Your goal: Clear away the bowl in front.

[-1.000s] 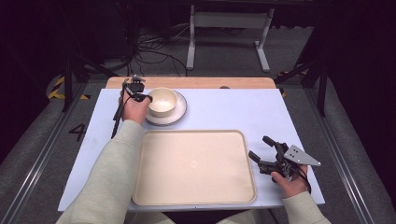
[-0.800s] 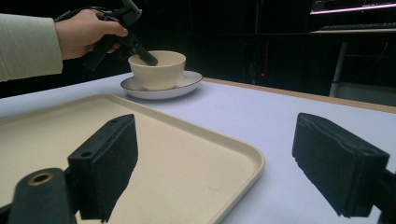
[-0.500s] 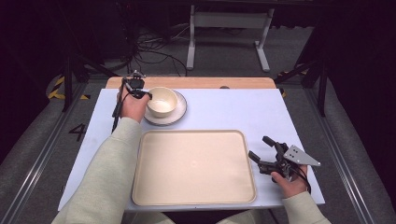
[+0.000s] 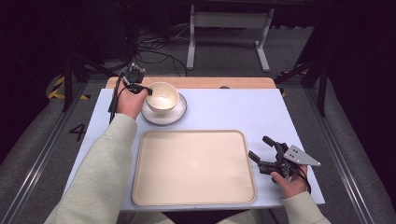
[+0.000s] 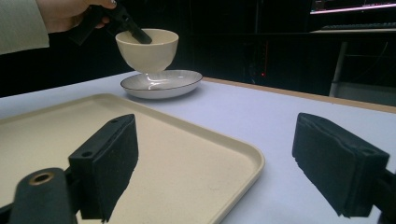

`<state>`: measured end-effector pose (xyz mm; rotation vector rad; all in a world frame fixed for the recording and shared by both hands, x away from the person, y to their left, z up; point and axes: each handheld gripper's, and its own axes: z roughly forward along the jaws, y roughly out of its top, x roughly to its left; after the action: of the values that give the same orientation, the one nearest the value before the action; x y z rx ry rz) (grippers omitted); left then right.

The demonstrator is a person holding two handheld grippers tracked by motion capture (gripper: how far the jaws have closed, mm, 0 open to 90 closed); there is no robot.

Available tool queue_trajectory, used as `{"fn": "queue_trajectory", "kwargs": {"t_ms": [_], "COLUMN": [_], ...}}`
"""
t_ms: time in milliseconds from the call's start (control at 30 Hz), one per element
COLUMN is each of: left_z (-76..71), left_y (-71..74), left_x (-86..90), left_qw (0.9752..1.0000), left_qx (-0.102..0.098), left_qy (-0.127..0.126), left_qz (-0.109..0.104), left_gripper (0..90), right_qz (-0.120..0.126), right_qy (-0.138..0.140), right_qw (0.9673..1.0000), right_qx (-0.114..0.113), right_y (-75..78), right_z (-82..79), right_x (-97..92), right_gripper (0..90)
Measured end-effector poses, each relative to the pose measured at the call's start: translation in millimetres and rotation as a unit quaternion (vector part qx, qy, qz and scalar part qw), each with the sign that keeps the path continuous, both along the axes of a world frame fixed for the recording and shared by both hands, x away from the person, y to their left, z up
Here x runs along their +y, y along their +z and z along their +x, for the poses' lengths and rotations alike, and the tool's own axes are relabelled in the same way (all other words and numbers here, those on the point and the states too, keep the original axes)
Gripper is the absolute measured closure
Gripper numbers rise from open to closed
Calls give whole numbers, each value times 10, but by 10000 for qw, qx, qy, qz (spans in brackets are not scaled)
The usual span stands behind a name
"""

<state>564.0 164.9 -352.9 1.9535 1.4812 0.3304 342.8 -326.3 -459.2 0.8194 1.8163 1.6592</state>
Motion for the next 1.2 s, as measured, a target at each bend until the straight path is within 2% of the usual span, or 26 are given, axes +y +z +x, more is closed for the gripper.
{"fn": "queue_trajectory", "kwargs": {"t_ms": [400,600,833,1200], "left_z": [-106,-196,-272,-458], "left_y": [231,314,384,462], "left_x": [31,15,52,20], "left_qw": [9998,9990,9982,9941], "left_qx": [-60,-57,-24,-12], "left_qy": [-214,-435,-602,-1085], "left_qz": [-17,96,7,23], "left_gripper": [817,817,817,816], "right_qz": [9,37,59,48], "right_qy": [-8,-4,-9,17], "right_qw": [10000,10000,10000,10000], "right_qx": [5,4,20,-10], "right_y": [0,-1,-2,-3], "right_z": [1,3,2,-1], "right_x": [-1,-5,-9,-7], "right_gripper": [155,155,155,140]}}
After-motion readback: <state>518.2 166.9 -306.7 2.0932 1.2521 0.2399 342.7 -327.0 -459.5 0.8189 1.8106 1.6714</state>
